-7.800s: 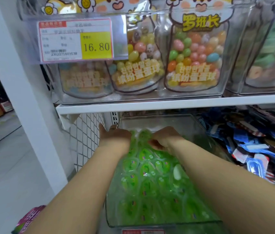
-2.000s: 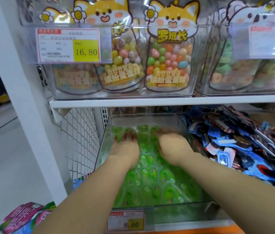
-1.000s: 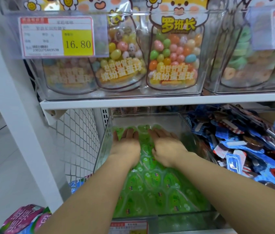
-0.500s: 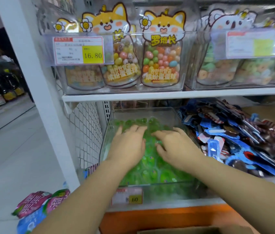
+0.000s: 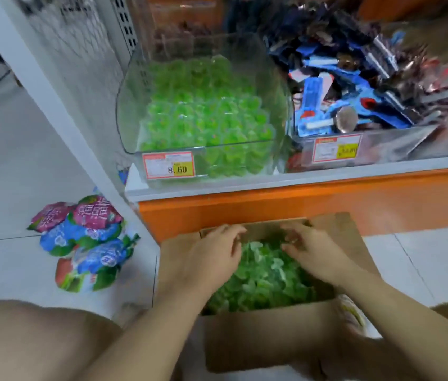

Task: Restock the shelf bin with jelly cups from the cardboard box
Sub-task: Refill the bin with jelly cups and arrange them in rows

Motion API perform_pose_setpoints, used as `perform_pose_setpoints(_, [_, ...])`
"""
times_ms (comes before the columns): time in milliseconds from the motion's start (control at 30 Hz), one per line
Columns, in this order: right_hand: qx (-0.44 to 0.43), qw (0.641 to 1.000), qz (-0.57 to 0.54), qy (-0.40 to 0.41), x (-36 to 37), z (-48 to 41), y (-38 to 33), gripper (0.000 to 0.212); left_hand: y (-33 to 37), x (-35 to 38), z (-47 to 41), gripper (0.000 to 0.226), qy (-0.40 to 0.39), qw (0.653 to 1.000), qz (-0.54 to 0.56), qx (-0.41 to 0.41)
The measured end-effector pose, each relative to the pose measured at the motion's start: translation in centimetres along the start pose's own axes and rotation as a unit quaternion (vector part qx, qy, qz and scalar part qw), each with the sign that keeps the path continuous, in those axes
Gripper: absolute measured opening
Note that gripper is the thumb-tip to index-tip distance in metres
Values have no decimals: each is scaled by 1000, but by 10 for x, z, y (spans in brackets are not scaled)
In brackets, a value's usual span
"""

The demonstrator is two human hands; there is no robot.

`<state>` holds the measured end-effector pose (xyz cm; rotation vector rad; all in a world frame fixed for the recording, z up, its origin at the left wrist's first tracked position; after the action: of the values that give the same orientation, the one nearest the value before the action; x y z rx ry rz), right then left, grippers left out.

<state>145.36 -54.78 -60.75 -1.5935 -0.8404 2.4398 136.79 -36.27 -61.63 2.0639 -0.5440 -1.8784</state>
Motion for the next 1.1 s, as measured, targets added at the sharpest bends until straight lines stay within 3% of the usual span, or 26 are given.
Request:
perform_pose_setpoints(133, [106, 983, 33, -143, 44, -17, 36, 68, -30, 61, 3, 68, -225, 963, 70, -127])
perform_pose_setpoints(233, [137, 964, 54, -222, 76, -21, 48, 82, -42, 96, 0, 71, -325, 929, 86, -157])
perform_pose_setpoints(400, [177, 949, 152, -210, 103, -29, 63, 95, -49, 126, 3, 70, -430, 878, 80, -193])
perform_pose_setpoints(567, [156, 934, 198, -252, 108, -40, 70, 92, -41, 130, 4, 78, -442, 869, 88, -207])
perform_pose_setpoints(833, [101, 940, 205, -255, 119, -47, 74, 56, -37, 145, 8, 77, -431, 873, 78, -212])
perform_pose_setpoints(1100, [128, 935, 219, -247, 123, -47, 78, 64, -49, 143, 9, 45, -375, 906, 63, -188])
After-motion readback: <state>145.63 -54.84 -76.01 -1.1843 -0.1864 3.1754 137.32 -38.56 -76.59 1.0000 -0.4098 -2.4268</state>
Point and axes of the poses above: each hand's wrist, its own z-axis away from the middle knuckle, its own x-axis out of the palm, y = z × x, the point moved 1 cm from there along -z, towards the middle knuckle, and after that the axes turned 13 degrees about x, right-handed, at the moved point
